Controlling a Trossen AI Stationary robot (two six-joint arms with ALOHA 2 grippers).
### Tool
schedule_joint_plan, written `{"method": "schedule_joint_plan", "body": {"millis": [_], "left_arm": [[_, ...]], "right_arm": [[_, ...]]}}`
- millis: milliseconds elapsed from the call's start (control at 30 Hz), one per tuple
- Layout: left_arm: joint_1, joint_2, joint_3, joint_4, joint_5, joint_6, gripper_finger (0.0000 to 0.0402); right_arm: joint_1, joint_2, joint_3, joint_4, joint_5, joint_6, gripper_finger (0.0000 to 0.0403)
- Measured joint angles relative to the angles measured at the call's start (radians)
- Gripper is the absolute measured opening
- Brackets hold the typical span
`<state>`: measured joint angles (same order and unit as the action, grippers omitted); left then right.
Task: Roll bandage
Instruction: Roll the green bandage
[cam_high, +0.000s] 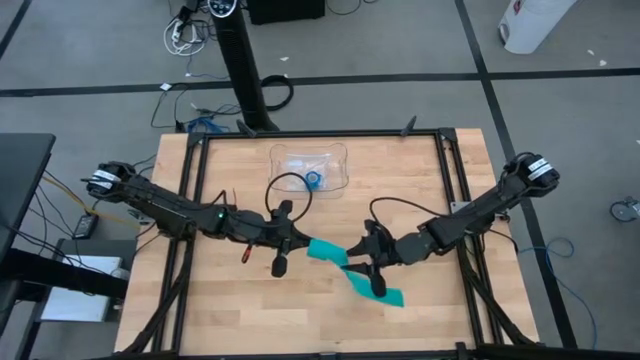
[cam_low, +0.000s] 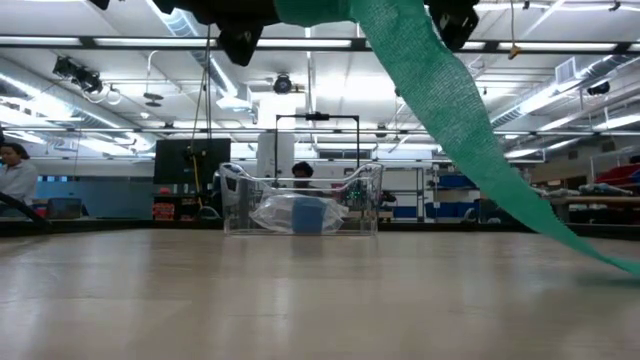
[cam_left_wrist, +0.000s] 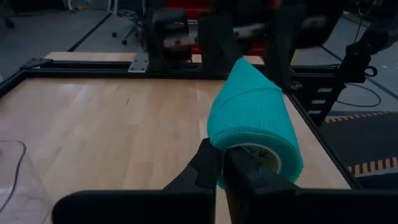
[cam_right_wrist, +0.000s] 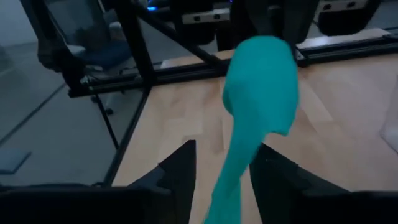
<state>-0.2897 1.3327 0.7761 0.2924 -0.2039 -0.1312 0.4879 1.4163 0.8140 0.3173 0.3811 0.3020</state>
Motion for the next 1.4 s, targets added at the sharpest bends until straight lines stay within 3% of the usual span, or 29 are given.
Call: {"method": "schedule_joint_plan", "body": {"millis": [67,167,233,400,667,767,1033,1200,1400], "left_arm": [[0.000,0.000,0.000,0.002,0.000,0.004,0.0019],[0.000,0.000,0.000,0.000,-0.004,0.026,0.0019],[0.000,0.000,0.000,-0.008,-0.004,0.027,0.0019],[-0.012,0.000,0.000,-0.038,0.016,0.104,0.0019],[-0.086,0.000,0.000,-0.039,0.004,0.496,0.0019],[-0.119,0.000,0.000,-0.043,-0.018,0.578,0.0019],[-0.214,0.000,0.000,-0.032,-0.138,0.682,0.0019],[-0.247,0.000,0.000,0.016,-0.142,0.682,0.0019],[-0.256,0.001,0.000,0.126,-0.128,0.680,0.0019]], "right_arm": [[-0.009,0.027,0.000,0.016,-0.010,-0.007,0.0107],[-0.022,0.053,0.000,0.054,-0.056,-0.018,0.0034],[-0.026,0.044,0.000,0.055,-0.084,-0.033,0.0011],[-0.025,-0.058,0.000,-0.020,-0.091,-0.052,0.0002],[-0.081,-0.185,0.000,-0.142,-0.086,-0.056,0.0000],[-0.118,-0.234,0.000,-0.203,-0.086,-0.046,0.0000],[-0.225,-0.373,0.000,-0.374,-0.058,-0.048,0.0000],[-0.300,-0.405,0.000,-0.440,-0.045,-0.034,0.0000],[-0.354,-0.360,0.000,-0.449,-0.148,0.006,0.0000]]}}
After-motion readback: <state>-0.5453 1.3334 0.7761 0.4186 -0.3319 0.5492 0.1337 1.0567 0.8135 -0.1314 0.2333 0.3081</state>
